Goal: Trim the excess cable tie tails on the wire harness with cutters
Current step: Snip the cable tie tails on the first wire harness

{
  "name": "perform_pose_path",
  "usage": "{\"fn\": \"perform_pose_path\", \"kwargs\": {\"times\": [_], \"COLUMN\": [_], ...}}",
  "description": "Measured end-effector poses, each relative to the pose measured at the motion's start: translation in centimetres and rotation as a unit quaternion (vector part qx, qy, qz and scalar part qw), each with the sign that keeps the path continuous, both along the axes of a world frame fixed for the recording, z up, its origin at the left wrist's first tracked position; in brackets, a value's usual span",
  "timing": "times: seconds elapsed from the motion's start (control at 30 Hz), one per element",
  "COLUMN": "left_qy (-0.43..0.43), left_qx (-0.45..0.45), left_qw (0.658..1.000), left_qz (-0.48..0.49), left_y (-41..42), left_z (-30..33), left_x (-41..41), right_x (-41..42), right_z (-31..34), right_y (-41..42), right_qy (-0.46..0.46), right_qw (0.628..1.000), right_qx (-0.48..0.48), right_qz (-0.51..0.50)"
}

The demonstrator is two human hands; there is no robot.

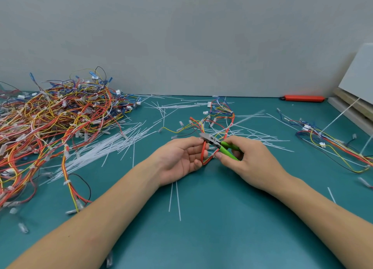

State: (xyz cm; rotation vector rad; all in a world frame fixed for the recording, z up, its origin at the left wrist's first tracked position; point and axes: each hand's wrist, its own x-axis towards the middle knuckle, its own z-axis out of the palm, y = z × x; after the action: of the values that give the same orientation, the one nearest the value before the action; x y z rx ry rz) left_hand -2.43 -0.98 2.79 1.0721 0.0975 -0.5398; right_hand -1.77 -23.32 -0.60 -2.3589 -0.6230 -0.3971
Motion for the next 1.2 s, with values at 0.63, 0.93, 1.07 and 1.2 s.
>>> {"fn": "perform_pose_path", "kwargs": {"times": [0.63, 0.93, 1.07, 1.2], "left_qy": [0.003, -0.007, -0.011, -0.008], "left_qx": [-0.002, 0.004, 0.007, 0.004], "left_qw": [1.0, 1.0, 1.0, 1.0], "left_qz": [-0.002, -0.009, -0.013, -0.011], "left_y": [0.04, 0.03, 0.03, 0.04], "left_z": [-0.1, -0.1, -0.09, -0.06], "left_x": [0.03, -0.04, -0.01, -0.01], "right_x": [0.01, 0.06, -0.03, -0.06], "right_z": [0.0, -0.28, -0.12, -0.05], "right_y": [-0.01, -0.01, -0.01, -0.06], "right_qy": [0.006, 0.0, -0.006, -0.008], "right_qw": [1.0, 1.0, 1.0, 1.0], "right_qx": [0.01, -0.005, -0.001, 0.002], "right_qz": [0.002, -0.003, 0.002, 0.002]}}
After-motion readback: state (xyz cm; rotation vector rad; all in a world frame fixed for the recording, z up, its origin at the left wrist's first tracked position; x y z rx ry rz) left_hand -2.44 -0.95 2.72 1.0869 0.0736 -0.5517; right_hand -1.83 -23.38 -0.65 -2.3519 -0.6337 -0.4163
